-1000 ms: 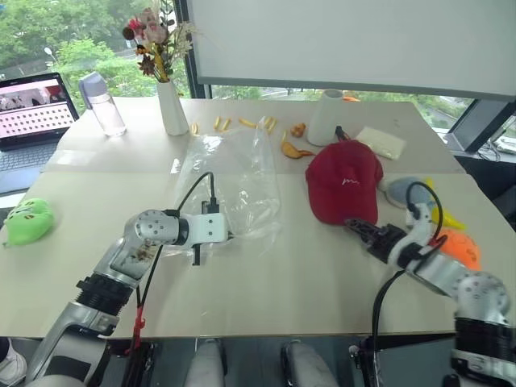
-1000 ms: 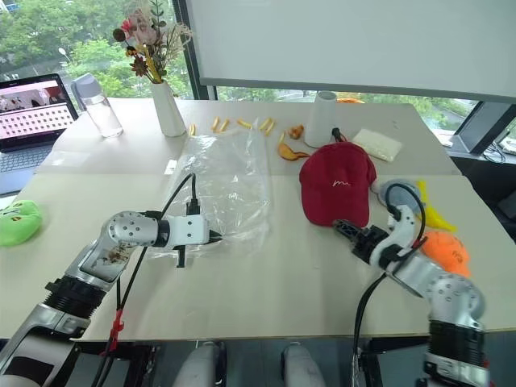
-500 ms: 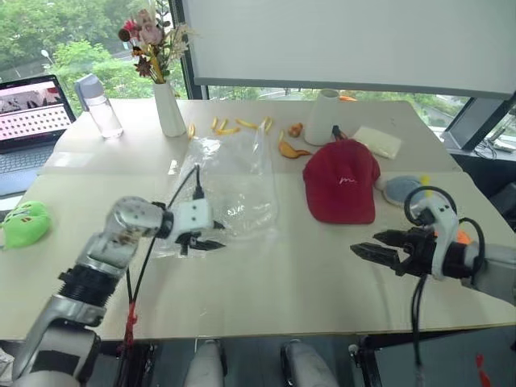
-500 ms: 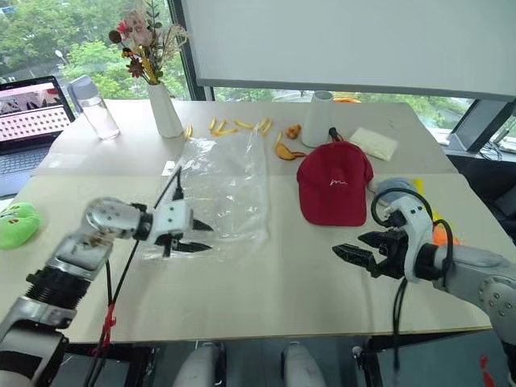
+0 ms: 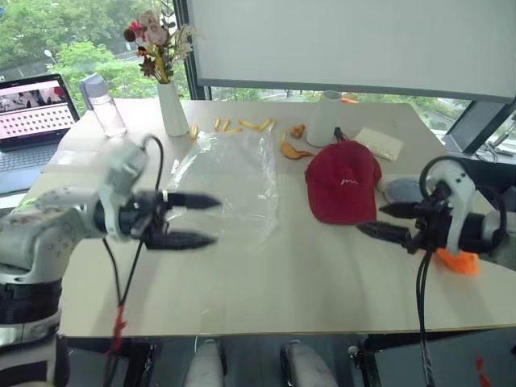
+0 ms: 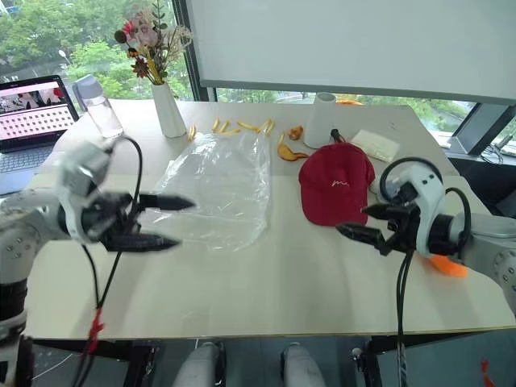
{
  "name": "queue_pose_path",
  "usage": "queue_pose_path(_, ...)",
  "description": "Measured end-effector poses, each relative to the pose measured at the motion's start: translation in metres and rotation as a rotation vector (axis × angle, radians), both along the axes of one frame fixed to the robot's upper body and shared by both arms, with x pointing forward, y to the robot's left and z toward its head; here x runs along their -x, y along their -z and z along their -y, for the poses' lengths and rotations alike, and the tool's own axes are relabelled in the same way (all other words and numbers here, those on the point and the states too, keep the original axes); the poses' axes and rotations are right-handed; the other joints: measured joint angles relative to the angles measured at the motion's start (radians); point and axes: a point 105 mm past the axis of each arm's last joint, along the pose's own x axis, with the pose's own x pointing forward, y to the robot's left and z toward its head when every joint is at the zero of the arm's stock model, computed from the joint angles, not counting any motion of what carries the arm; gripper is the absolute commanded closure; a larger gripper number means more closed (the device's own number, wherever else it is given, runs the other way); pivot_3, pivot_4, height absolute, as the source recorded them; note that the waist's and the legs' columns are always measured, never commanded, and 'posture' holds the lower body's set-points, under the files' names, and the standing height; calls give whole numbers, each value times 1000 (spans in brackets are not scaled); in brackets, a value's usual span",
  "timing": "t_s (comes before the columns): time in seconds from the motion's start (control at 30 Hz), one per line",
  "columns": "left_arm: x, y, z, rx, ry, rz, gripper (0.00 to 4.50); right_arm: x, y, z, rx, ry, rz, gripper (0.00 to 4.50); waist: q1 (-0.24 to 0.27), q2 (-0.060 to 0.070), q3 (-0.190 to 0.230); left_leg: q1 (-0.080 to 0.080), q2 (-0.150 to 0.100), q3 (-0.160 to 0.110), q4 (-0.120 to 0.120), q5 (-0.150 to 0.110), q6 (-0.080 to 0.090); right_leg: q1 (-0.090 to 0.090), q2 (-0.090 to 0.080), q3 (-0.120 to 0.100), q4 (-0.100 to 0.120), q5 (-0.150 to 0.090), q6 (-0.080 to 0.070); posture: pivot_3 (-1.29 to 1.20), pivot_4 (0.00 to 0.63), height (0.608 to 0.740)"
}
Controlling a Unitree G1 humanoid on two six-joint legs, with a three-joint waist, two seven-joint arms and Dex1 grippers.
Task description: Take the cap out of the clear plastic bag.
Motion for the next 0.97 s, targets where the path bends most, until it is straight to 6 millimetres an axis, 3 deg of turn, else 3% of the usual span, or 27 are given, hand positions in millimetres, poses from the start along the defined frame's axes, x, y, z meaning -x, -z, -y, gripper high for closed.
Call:
queue_pose_path(0.1,-50,-12,-26,138,-385,65,104,-24,-15,-2,-215,81,159,0,-1,0,0,-1,0,0,-1,0,0,-1,1,1,0,2,3,0,150,730)
queue_pose_path(0.2,-88,9,-74,165,-806,35,104,-30,-7,-2,-308,104,192,0,-3,0,0,-2,-1,0,-4,-1,1,-2,1,2,1,4,6,0,150,730)
queue_pose_path(0.27,-95,37,-96,148,-987,8,104,-35,9,2,-314,165,180,0,-3,0,0,-3,-1,0,-5,-2,0,-3,1,2,1,6,2,0,150,730)
queue_pose_path(0.3,-96,53,-101,132,-1062,-5,104,-40,20,5,-313,220,171,0,0,0,0,-5,-1,0,-4,-2,0,-4,1,2,0,6,2,0,150,730)
queue_pose_path(0.5,-94,103,-110,57,-1363,16,104,-57,50,14,-348,469,157,0,17,0,0,-7,-1,0,-1,-2,-1,-5,1,1,1,9,2,0,150,730)
queue_pose_path(0.6,-90,116,-108,25,-1421,48,104,-55,63,23,-242,561,214,0,24,0,-1,-5,-1,0,-1,-2,-1,-3,0,1,0,7,2,0,150,730)
queue_pose_path(0.7,-85,133,-108,1,-1447,49,104,-50,86,21,-252,642,215,0,20,0,-3,-3,-1,1,-2,-2,-1,-2,0,1,0,7,3,0,150,730)
queue_pose_path(0.77,-78,162,-113,-69,-1468,23,104,-47,106,20,-258,685,180,0,9,2,-4,-3,-1,2,-4,-2,-1,-4,1,3,0,8,2,0,150,730)
queue_pose_path(0.8,-69,178,-117,-89,-1482,8,104,-45,106,21,-239,696,215,0,1,2,-4,-2,-1,3,-4,-2,-1,-3,0,3,0,8,1,0,150,730)
queue_pose_path(0.97,-62,181,-117,0,-1467,-8,104,-47,112,21,-171,710,282,0,-3,6,-8,1,0,3,-4,-5,-6,-1,0,3,0,2,0,0,150,730)
